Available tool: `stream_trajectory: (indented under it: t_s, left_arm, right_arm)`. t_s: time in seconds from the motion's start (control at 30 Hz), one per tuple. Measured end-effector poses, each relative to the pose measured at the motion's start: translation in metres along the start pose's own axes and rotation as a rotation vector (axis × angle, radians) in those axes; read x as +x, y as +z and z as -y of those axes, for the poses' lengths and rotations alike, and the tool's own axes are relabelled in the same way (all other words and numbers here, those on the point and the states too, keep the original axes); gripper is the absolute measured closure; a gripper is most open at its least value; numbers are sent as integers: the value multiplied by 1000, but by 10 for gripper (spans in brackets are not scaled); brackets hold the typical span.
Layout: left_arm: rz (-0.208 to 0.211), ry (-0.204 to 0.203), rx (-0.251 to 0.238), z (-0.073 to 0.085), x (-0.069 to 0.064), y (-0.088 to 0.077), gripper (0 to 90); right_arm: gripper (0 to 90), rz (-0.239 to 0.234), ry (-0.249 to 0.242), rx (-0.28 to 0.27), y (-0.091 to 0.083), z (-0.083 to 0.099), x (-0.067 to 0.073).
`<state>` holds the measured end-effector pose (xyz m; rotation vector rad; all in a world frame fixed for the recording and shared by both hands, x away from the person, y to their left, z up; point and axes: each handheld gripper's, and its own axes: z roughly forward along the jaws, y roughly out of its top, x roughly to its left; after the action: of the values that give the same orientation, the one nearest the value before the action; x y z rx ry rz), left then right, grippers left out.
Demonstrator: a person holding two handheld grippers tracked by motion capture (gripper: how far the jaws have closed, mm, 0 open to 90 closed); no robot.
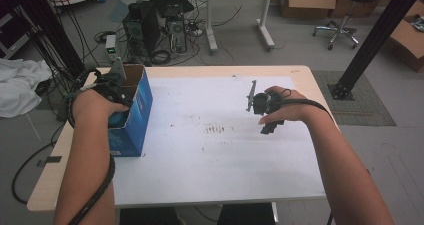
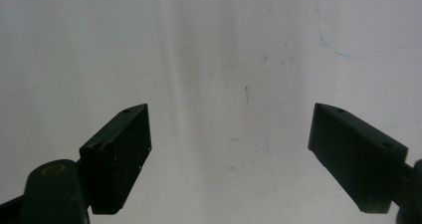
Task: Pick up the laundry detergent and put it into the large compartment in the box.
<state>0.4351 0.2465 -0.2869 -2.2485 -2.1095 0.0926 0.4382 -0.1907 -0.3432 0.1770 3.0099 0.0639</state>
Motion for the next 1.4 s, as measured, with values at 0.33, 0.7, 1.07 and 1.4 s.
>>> stream_trajectory:
  t_s: [0.33, 0.7, 1.07, 1.4]
  left_arm:
    - [-27, 11, -26, 5, -3, -14, 308]
    - [-49, 10, -50, 9, -3, -28, 263]
    - [-65, 37, -88, 15, -9, -43, 227]
    - [-78, 31, -102, 20, -3, -57, 158]
  right_arm:
    - [172, 3, -5, -7, -1, -2, 1]
    - [172, 12, -3, -15, -4, -1, 1]
    - [173, 15, -8, -9, -6, -3, 3]
    - [173, 20, -6, -10, -9, -1, 3]
